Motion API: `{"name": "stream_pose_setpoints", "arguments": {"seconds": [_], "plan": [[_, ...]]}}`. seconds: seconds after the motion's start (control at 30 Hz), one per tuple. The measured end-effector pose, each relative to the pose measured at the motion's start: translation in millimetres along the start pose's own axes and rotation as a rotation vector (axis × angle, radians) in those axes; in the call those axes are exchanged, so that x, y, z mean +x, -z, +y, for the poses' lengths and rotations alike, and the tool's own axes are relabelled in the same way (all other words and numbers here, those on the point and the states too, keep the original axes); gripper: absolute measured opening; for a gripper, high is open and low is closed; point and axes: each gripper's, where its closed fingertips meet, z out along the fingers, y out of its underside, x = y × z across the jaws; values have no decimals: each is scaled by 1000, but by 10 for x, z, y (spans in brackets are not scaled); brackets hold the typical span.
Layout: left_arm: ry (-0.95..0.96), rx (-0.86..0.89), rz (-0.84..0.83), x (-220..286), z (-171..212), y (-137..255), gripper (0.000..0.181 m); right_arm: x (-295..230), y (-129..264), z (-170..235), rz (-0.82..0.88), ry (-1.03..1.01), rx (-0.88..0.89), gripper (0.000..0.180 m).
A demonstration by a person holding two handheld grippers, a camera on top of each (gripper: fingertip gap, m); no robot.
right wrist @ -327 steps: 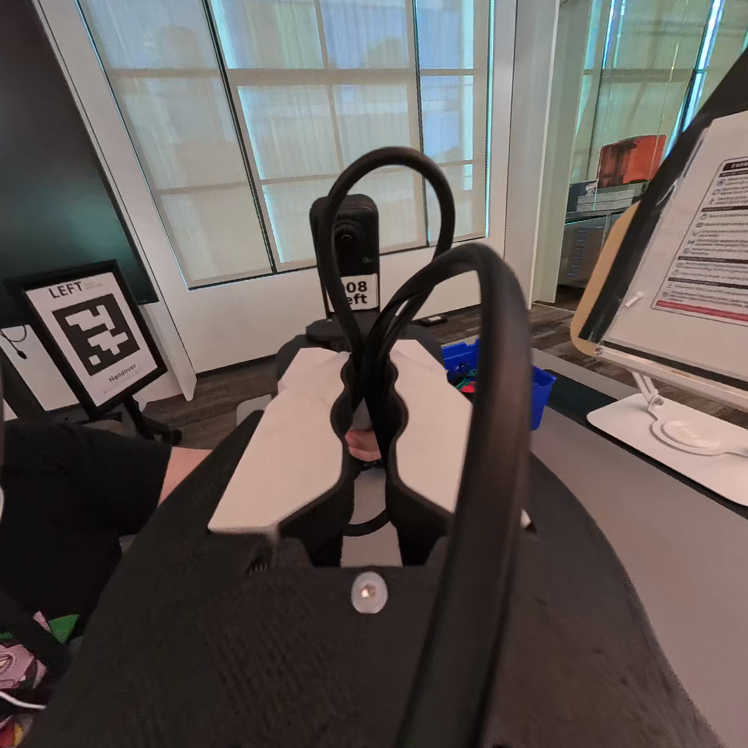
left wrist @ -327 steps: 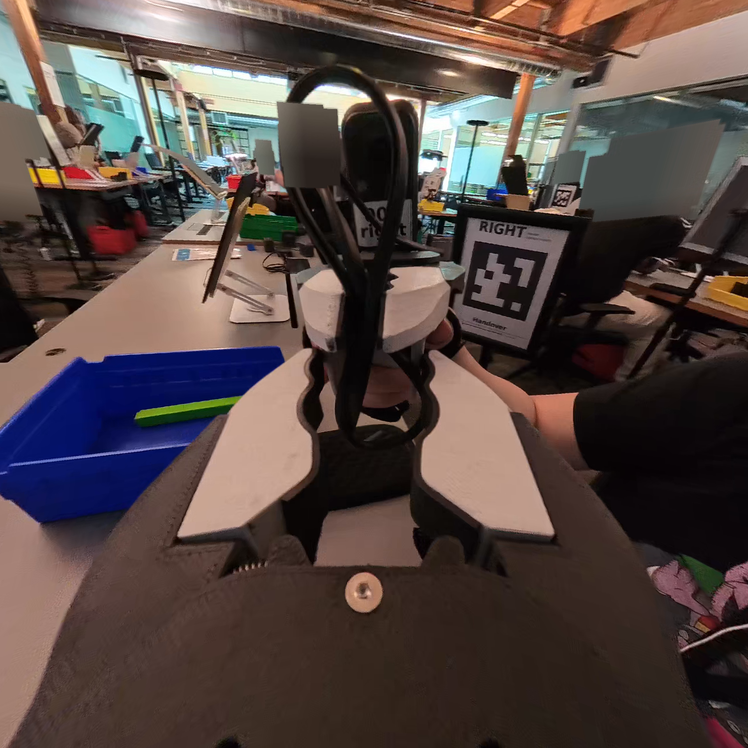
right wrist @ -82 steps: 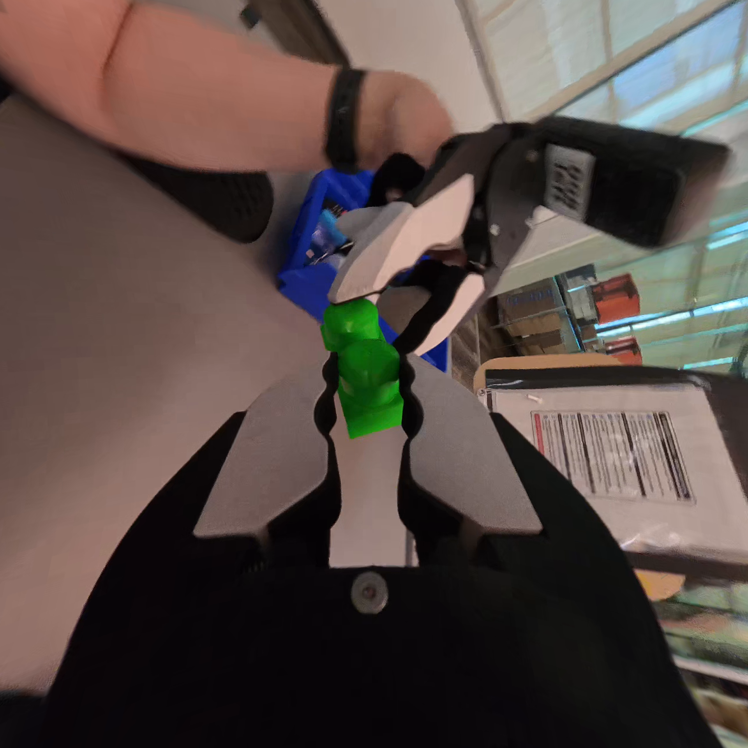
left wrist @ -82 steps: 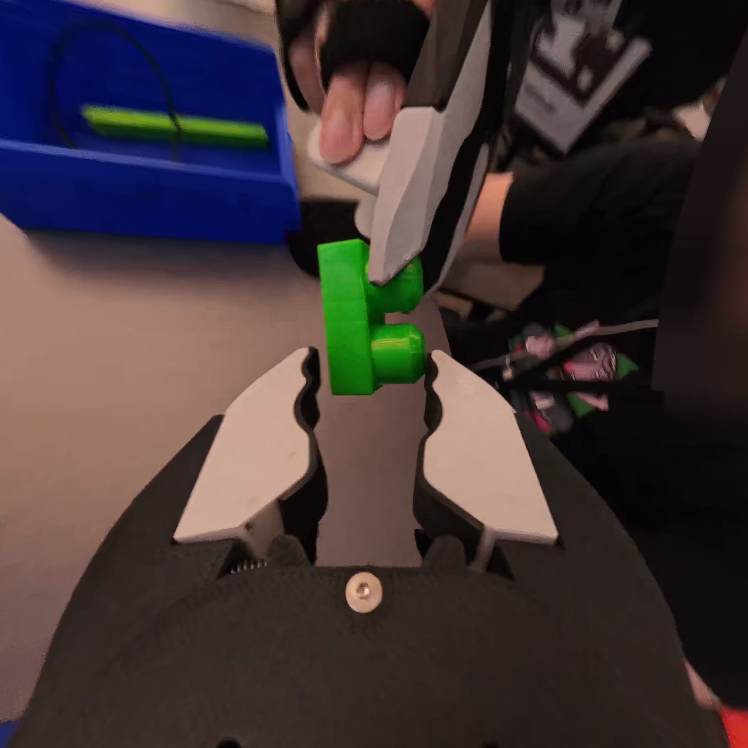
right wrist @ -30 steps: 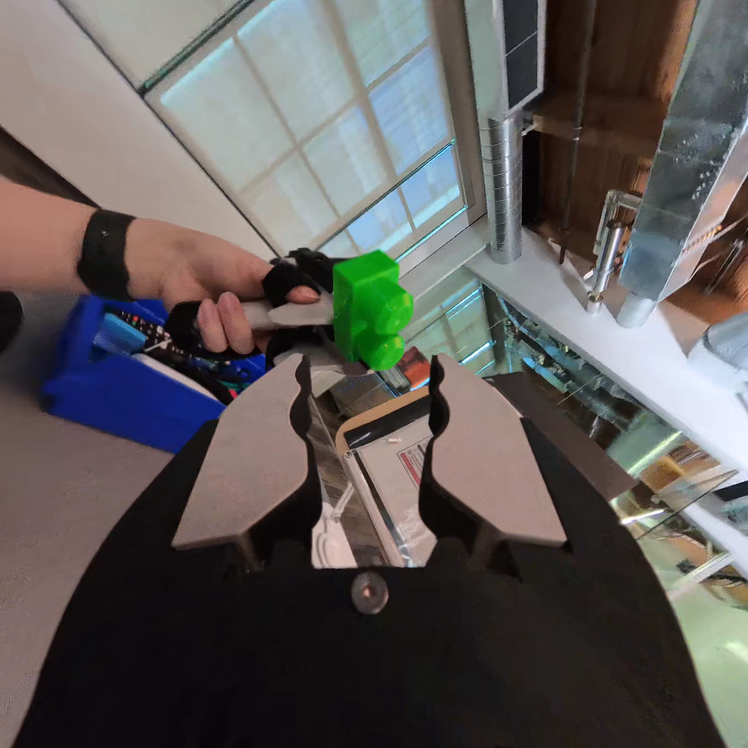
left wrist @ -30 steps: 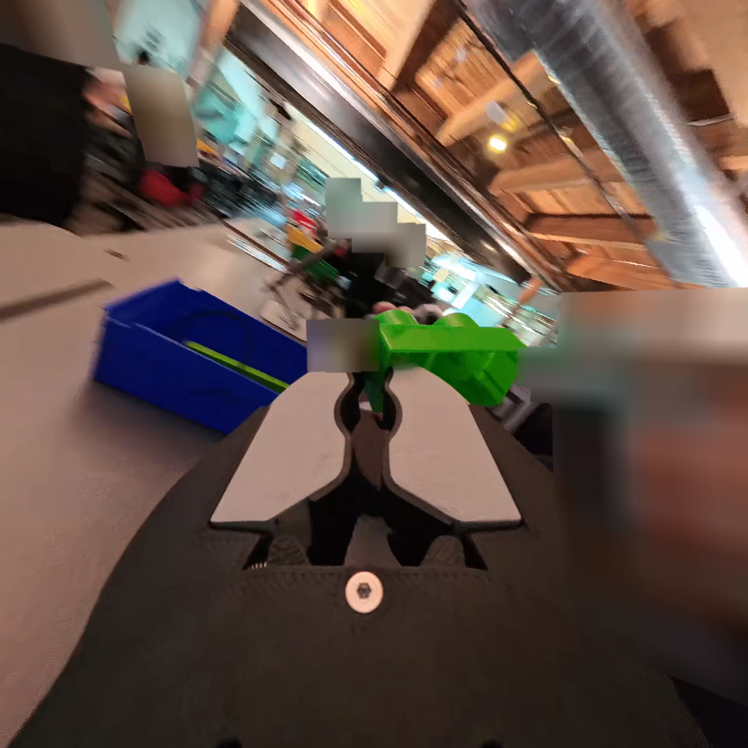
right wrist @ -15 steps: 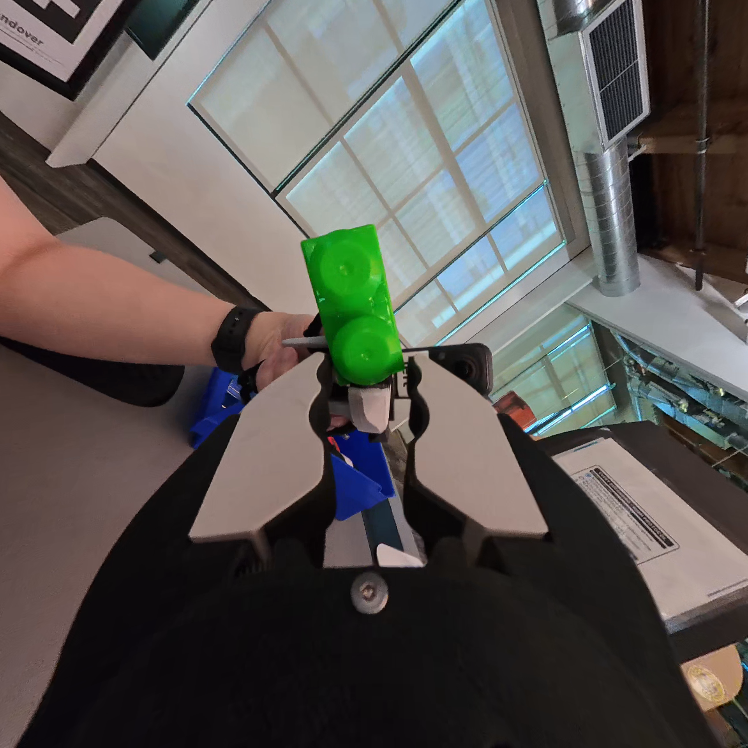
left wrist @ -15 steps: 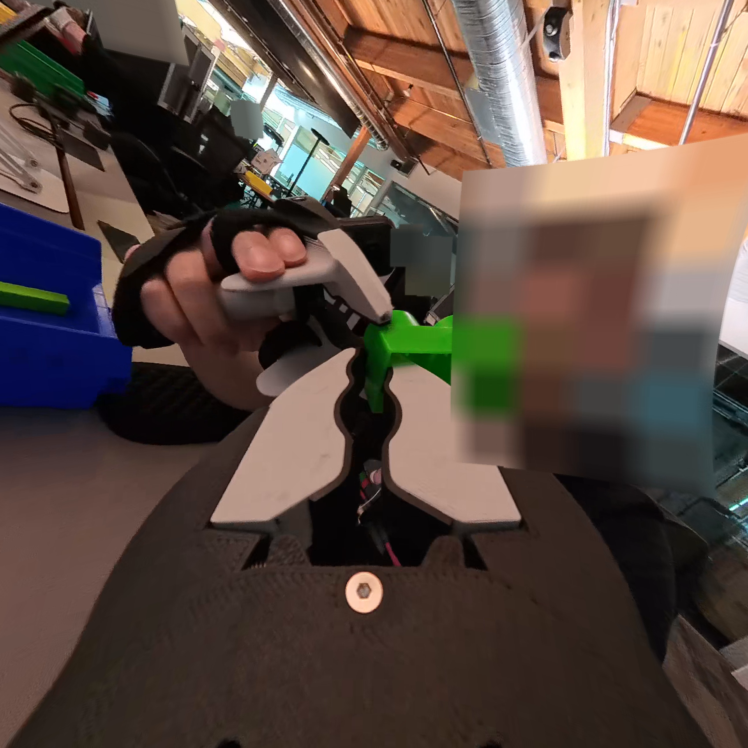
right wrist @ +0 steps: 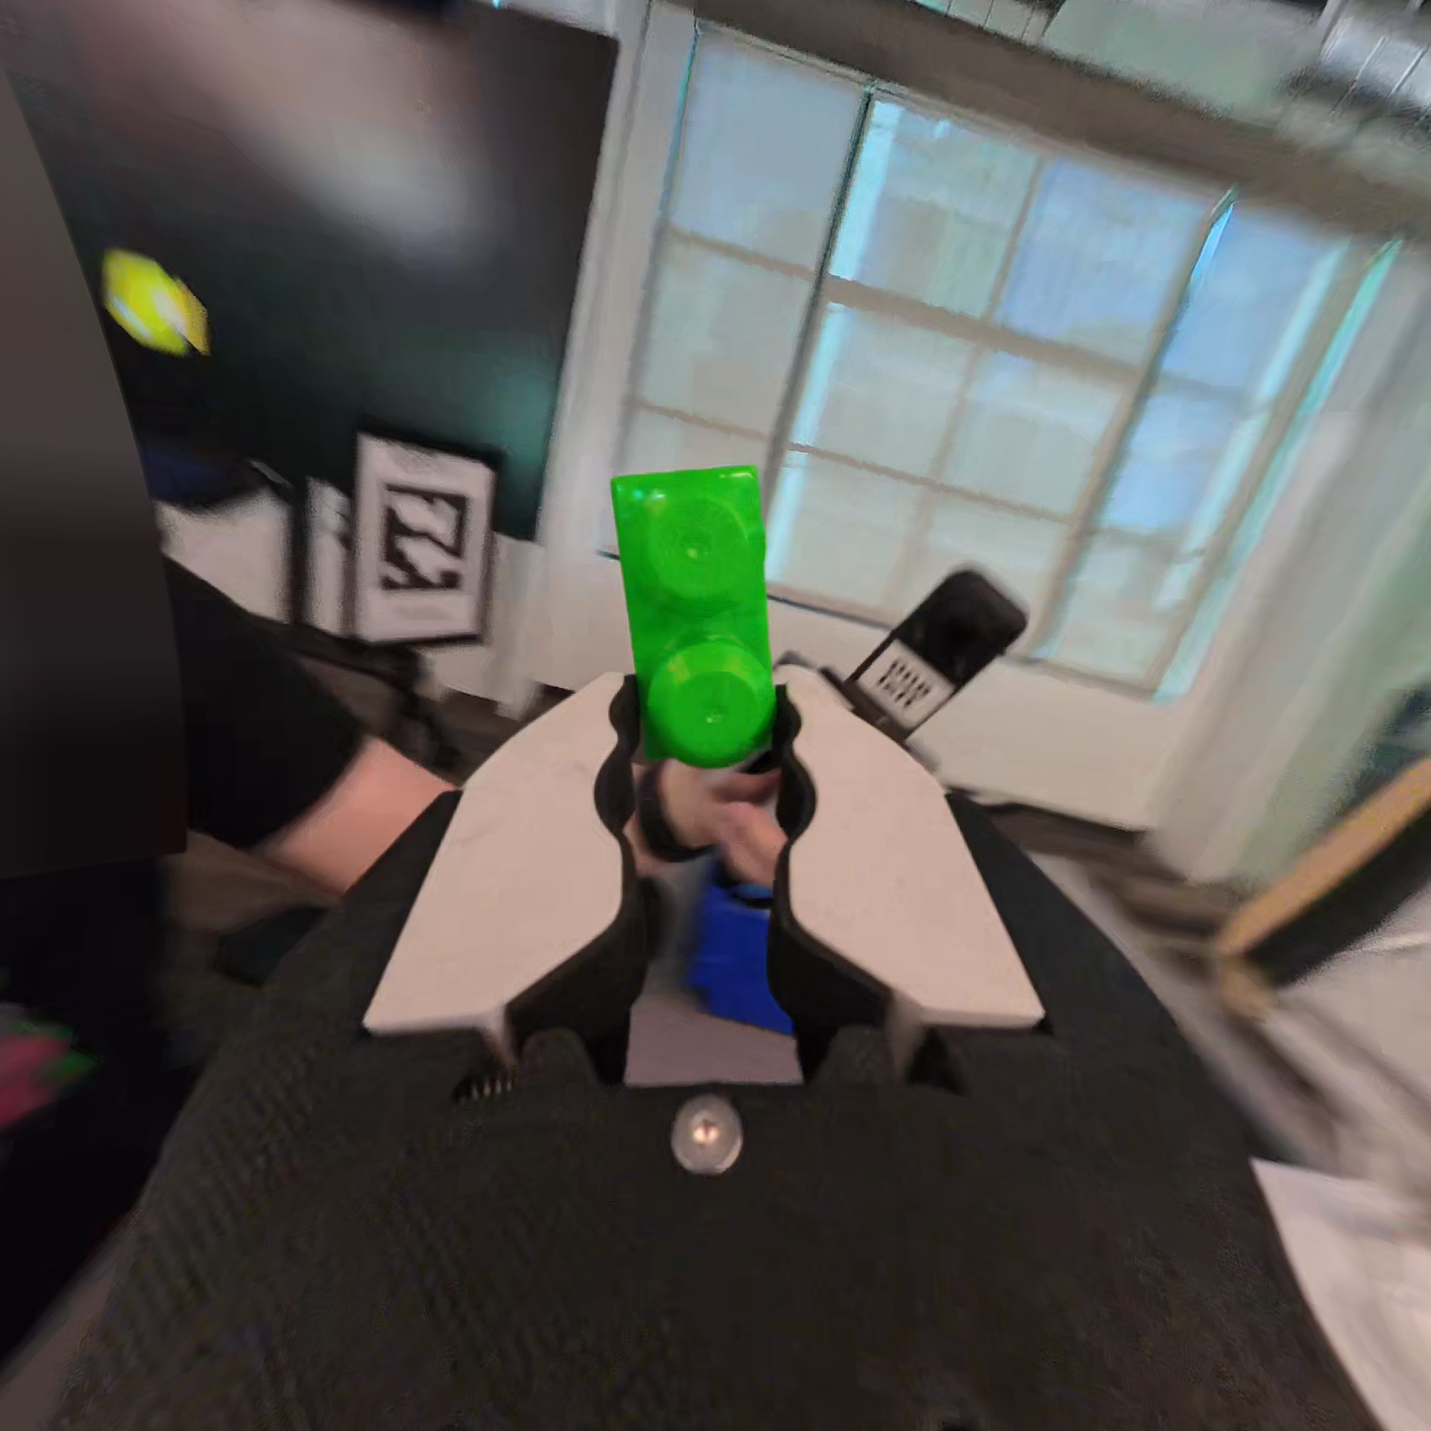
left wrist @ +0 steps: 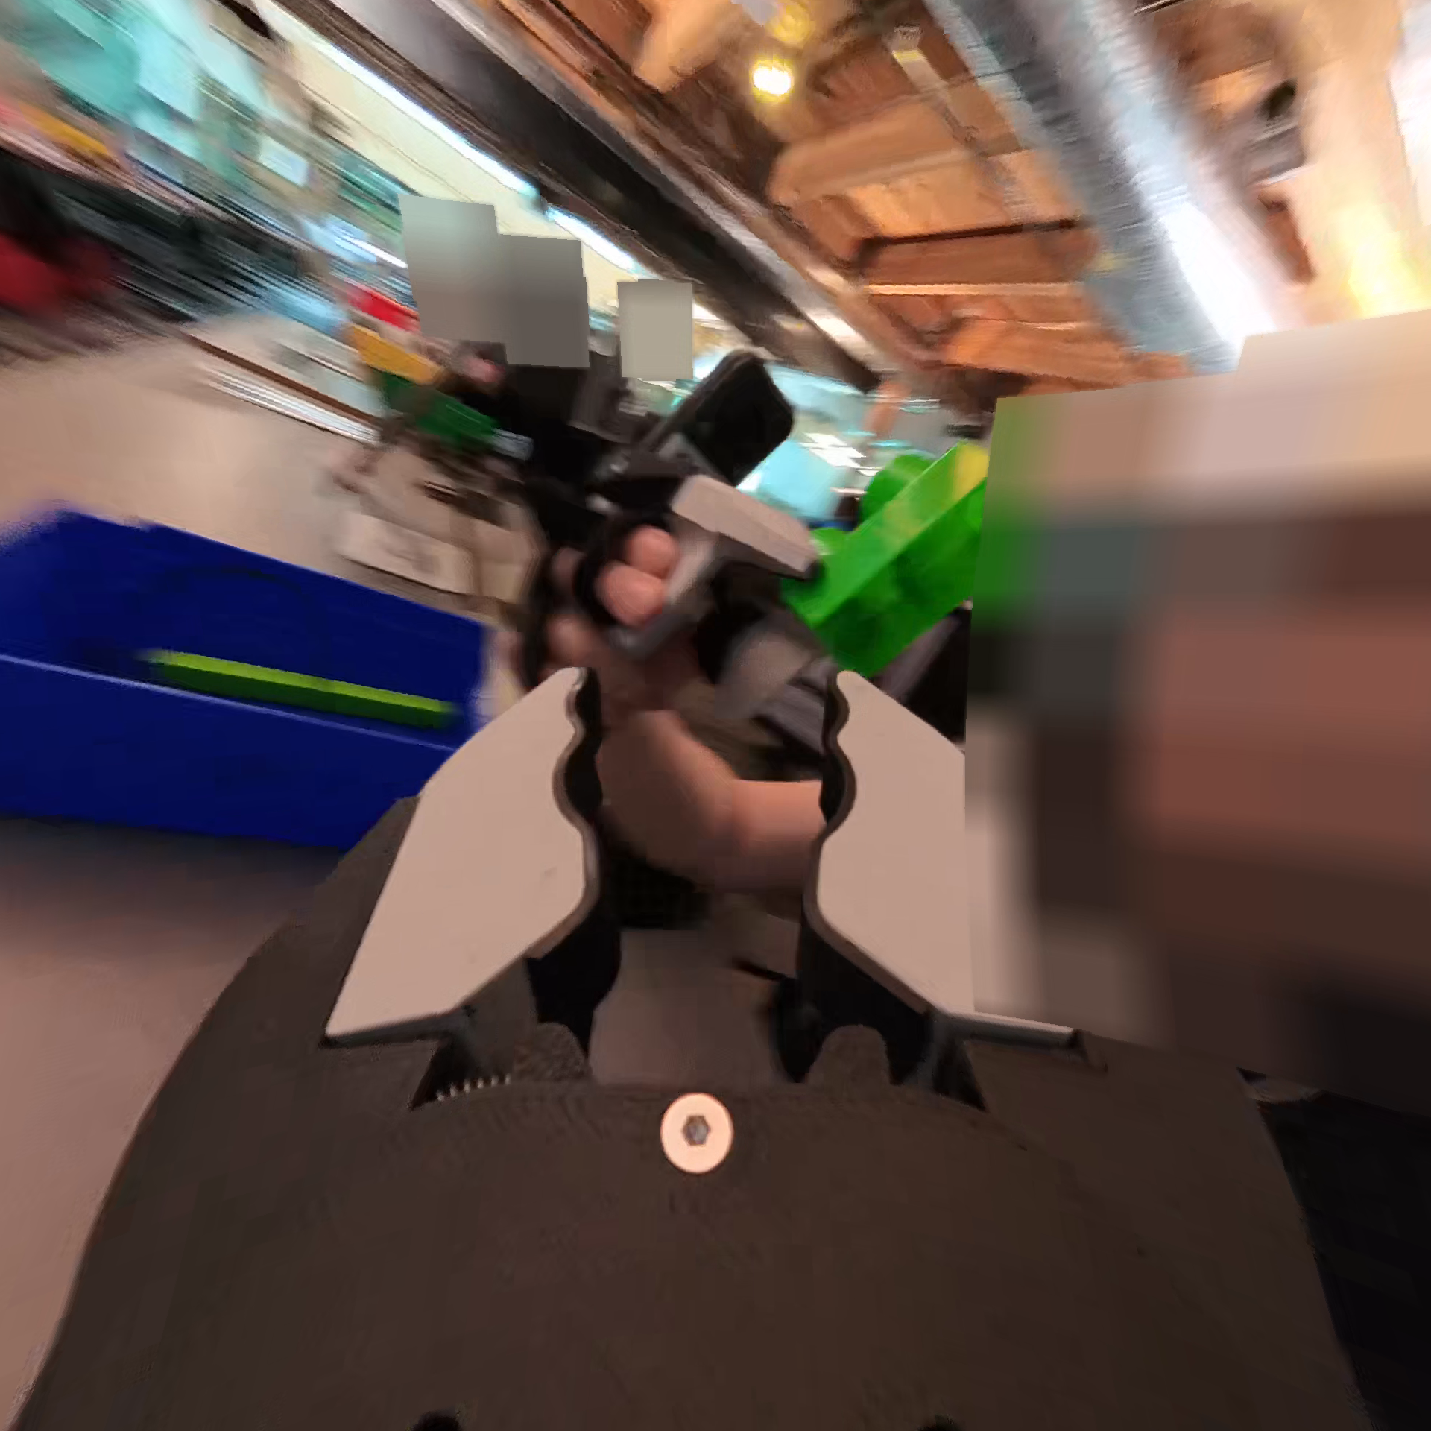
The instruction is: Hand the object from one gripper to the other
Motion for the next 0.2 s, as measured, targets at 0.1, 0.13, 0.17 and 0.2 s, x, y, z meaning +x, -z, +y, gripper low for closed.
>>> {"name": "stream_pose_setpoints", "arguments": {"seconds": [0.1, 0.13, 0.17, 0.2], "plan": [[-334, 13, -416, -305, -186, 210, 52, 38, 159, 76, -161, -379, -38, 34], [-447, 10, -513, -310, -245, 259, 52, 43, 200, 134, -195, -463, -65, 34], [-553, 1, -569, -260, -278, 267, 51, 57, 230, 187, -213, -532, -83, 34], [-645, -17, -604, -198, -287, 243, 49, 87, 246, 223, -219, -600, -85, 34]]}}
